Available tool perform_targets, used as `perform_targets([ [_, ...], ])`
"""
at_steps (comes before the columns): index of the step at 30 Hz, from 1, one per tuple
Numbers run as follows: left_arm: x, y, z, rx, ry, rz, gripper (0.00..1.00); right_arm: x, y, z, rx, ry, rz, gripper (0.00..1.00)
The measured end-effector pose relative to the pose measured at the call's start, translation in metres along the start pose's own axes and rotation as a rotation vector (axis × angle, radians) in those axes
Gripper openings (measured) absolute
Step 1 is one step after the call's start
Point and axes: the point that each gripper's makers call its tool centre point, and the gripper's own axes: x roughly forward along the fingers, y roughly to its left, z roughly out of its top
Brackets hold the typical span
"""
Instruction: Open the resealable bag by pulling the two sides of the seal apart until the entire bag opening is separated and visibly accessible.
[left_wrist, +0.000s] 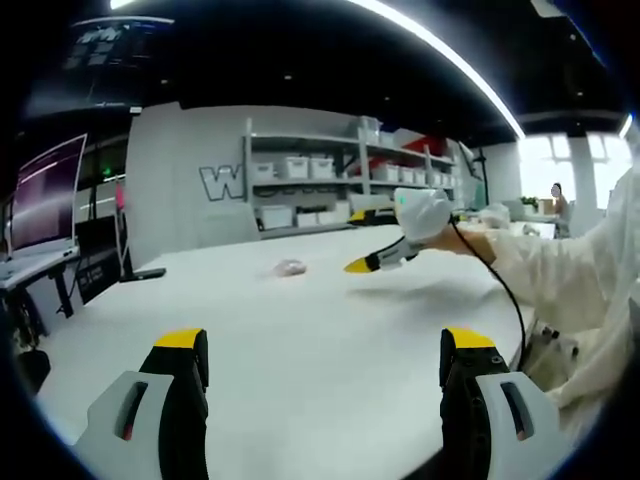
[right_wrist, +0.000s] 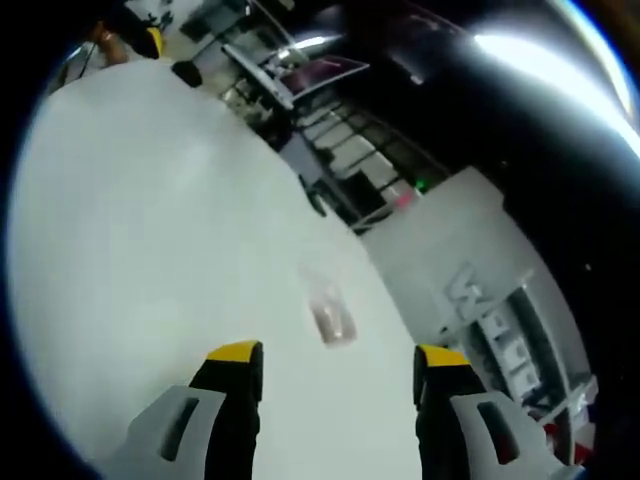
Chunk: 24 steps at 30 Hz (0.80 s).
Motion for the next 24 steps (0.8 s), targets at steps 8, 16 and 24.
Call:
perform_targets([
  [8, -0.0009, 0.0008, -0.0008, -0.001, 0.002, 0.001, 0.96, 0.0019, 0.0005, 0.0036, -0.014, -0.002, -0.001, 0.60],
  [16, -0.0012, 0.0019, -0.0005, 0.000, 0.001, 0.001, 0.96, 0.0065, 0.0010, 0.0093, -0.012, -0.010, 0.000, 0.60],
  [24, -0.0013, 0.0024, -0.0010, -0.003, 0.001, 0.000, 0.96, 0.0079, 0.0025, 0.0093, -0.019, -0.006, 0.003, 0.60],
])
